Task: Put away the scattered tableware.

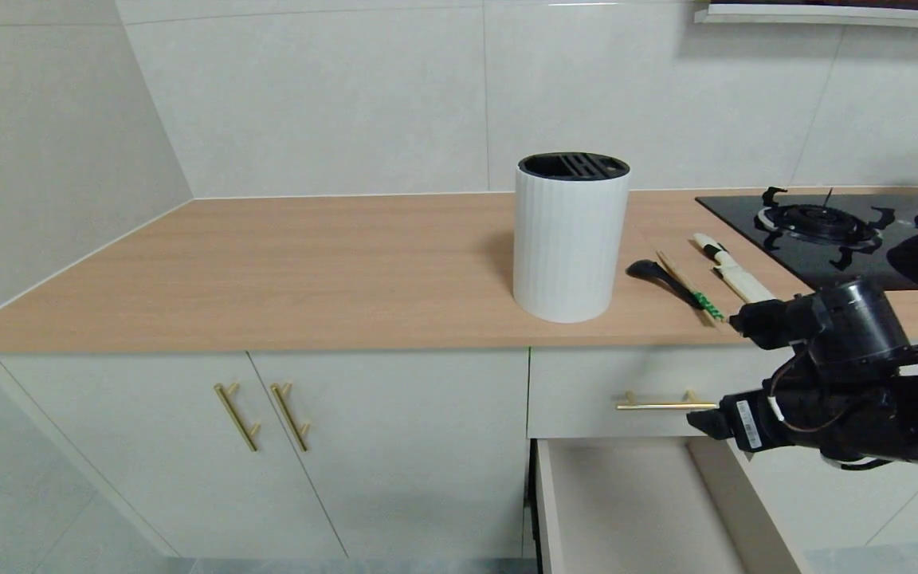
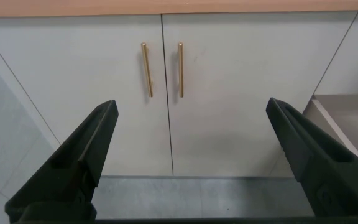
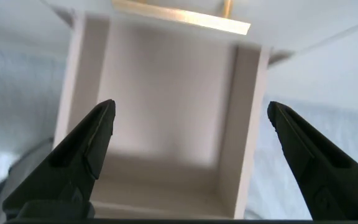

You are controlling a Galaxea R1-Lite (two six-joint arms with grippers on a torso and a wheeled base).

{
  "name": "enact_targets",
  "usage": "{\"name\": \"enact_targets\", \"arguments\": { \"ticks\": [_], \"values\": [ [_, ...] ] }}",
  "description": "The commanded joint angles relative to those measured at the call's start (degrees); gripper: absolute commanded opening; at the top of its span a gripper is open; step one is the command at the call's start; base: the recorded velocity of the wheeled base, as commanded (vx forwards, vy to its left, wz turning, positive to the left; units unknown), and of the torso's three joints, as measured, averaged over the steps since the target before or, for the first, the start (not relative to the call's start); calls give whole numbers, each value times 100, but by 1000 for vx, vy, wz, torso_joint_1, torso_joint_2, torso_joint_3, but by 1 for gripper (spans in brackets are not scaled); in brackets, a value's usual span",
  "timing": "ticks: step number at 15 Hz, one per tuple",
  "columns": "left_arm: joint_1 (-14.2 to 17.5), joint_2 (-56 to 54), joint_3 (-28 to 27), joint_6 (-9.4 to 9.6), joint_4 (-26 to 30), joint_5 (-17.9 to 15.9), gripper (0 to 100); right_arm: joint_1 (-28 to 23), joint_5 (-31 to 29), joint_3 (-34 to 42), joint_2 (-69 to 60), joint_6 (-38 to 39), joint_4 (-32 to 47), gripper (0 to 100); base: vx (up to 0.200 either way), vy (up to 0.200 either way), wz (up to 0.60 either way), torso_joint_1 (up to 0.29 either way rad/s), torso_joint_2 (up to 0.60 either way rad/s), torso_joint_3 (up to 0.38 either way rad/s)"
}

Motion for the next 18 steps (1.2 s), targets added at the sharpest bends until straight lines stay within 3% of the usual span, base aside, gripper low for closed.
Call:
{"name": "enact_targets", "arguments": {
  "ticks": [1,5,6,9,13,18],
  "values": [
    [2,9,0,-1,-1,4,100,-4,-32,-480,-450,-256,24,100,0,0,0,0,0,0],
    [2,9,0,-1,-1,4,100,-39,-50,-2229,-450,-256,974,100,0,0,0,0,0,0],
    [2,9,0,-1,-1,4,100,-39,-50,-2379,-371,-229,982,100,0,0,0,0,0,0],
    [2,9,0,-1,-1,4,100,-83,-14,-2352,77,61,807,100,0,0,0,0,0,0],
    [2,9,0,-1,-1,4,100,-646,-67,-2660,807,78,675,100,0,0,0,0,0,0],
    [2,9,0,-1,-1,4,100,-698,-85,-2730,1352,78,481,100,0,0,0,0,0,0]
  ]
}}
